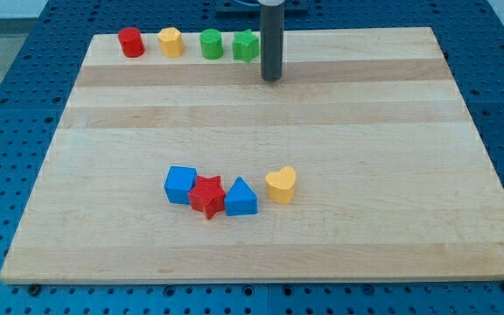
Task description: Move your arm towards bottom left
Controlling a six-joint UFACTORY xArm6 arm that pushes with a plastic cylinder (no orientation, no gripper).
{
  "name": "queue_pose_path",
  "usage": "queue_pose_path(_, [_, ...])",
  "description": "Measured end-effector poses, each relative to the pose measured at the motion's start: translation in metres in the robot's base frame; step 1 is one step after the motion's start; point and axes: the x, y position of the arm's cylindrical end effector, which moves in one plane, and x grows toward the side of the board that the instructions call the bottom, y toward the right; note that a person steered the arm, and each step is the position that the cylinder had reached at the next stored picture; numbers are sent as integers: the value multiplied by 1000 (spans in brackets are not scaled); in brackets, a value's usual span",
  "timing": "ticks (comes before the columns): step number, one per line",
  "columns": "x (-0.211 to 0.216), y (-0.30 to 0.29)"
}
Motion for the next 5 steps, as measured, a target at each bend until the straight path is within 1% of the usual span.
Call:
queue_pose_path(1, [20, -43])
queue_pose_path(3, [78, -154])
queue_pose_path(4, [119, -193])
queue_pose_path(5, [165, -210])
